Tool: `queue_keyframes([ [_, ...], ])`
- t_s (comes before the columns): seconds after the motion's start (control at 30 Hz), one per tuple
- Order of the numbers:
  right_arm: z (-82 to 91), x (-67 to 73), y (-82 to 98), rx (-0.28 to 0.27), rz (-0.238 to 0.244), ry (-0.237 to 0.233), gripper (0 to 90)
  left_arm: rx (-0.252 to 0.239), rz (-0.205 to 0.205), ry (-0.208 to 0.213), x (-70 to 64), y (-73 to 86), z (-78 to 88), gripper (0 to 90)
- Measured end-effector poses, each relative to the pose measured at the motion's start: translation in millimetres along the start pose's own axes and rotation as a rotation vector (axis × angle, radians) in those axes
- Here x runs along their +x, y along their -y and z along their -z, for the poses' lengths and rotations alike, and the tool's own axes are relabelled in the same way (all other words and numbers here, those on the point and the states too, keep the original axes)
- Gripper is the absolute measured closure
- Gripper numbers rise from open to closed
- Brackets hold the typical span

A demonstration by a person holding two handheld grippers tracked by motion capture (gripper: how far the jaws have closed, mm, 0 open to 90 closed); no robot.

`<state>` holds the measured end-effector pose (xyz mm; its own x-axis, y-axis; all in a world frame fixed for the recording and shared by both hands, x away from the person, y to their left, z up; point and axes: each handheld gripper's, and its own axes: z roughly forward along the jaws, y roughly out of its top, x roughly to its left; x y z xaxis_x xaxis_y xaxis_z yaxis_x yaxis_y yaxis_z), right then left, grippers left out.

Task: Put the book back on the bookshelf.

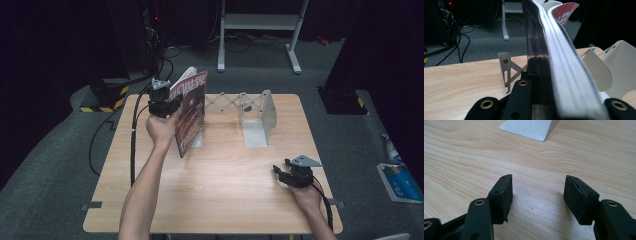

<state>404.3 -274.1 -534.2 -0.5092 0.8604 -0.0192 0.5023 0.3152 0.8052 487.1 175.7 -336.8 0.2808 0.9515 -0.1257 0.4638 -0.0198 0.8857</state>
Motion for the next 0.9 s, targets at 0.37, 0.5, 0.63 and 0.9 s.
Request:
queue_keyframes([
  [0.37,0.0,-0.2,0.2,-0.002,0.003,0.001,40.4,0.011,-0.024,0.017,-0.6,12.3,-3.4,83.2],
  [0.5,-0.5,-0.2,0.1,-0.003,0.007,-0.001,40.5,0.072,-0.066,0.019,-2.8,6.4,-3.5,82.5],
  [0.63,-0.6,0.3,0.3,-0.006,0.008,-0.006,40.5,0.124,-0.064,0.023,-3.0,3.8,-1.8,82.2],
  [0.9,-1.2,0.2,0.4,-0.008,0.008,-0.01,40.4,0.204,-0.028,0.031,4.1,-0.3,1.0,82.5],
])
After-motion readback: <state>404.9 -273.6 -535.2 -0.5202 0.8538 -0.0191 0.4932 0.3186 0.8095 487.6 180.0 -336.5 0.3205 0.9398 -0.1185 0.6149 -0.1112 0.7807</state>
